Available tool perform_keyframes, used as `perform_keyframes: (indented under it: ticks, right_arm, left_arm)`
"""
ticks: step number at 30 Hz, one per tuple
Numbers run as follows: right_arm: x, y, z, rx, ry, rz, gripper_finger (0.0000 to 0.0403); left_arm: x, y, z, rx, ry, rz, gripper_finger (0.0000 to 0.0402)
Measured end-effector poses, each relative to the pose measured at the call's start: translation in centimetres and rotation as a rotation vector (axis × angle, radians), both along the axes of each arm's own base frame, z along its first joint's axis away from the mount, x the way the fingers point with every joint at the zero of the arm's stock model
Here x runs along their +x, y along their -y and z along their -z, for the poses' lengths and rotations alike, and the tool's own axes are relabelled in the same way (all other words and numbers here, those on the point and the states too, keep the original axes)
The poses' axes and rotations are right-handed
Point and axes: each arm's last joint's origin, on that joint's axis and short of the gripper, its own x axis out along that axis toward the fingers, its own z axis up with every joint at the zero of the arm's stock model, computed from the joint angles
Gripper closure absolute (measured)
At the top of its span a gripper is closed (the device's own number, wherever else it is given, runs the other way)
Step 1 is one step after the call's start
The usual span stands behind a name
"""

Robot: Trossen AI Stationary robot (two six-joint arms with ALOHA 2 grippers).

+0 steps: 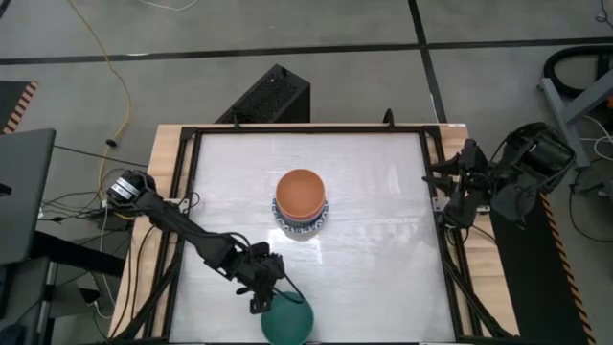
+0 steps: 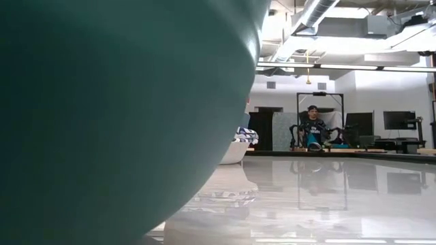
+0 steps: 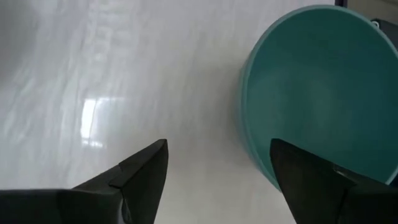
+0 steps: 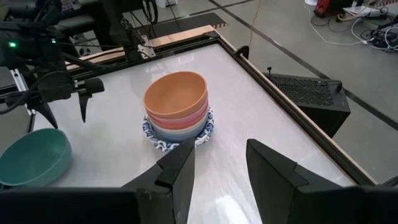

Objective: Nest bowls inside each other
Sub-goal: Stack the green bowl on top of the orange bowl

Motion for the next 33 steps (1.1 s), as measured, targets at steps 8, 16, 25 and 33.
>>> perform_keyframes:
  ticks: [8,16,25,33]
  right_arm:
    - [0.0,0.0,0.0,0.0,0.0,0.0,0.0237]
    - [0.2,-0.2,0.0,-0.004,-0.005,0.0,0.0237]
    - [0.5,-0.6,0.9,-0.031,-0.031,0.0,0.0237]
    - [0.6,-0.7,1.1,-0.039,-0.039,0.0,0.0237]
  left_arm:
    - [-0.1,0.2,0.0,-0.035,-0.01,-0.056,0.013]
    - [0.2,1.0,1.8,-0.001,-0.05,-0.054,0.0132]
    - [0.9,1.6,4.3,-0.05,-0.157,0.0,0.0133]
    - [1.0,1.4,4.3,-0.074,-0.171,0.004,0.0221]
